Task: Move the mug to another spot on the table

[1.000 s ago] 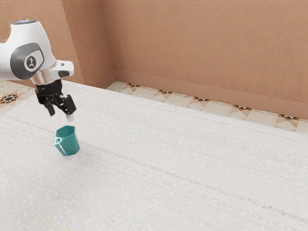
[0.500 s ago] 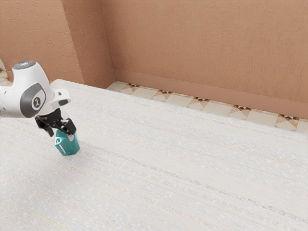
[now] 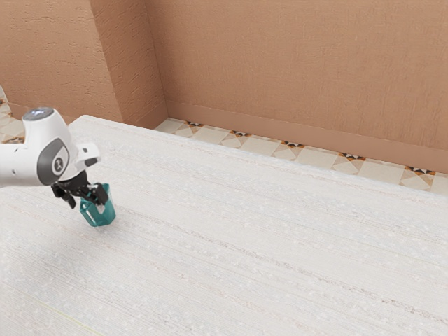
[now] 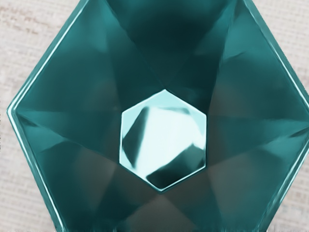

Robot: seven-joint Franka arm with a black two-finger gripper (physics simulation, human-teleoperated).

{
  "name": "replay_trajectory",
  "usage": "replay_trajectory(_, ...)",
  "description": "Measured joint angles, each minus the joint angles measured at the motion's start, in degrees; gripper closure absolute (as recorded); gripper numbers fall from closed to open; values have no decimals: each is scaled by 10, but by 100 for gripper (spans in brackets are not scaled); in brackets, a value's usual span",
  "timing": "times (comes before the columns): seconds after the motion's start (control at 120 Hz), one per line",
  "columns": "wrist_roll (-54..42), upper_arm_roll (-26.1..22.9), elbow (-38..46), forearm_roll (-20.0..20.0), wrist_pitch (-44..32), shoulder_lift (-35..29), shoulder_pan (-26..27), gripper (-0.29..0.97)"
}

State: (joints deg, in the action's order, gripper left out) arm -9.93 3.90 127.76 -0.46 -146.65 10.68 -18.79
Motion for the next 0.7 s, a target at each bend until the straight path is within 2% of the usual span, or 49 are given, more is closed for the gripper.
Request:
replay_trajectory(0.233,-2,0,50,-1,-62,-7,-1,1)
replay_trajectory(0.35,-3,0,53,-2,-88,-1,-2,5)
replay_trajectory(0.567,-4,0,52,-7,-111,11,-7,27)
replay_trajectory(0.7,-4,0,52,-8,-117,11,-6,46)
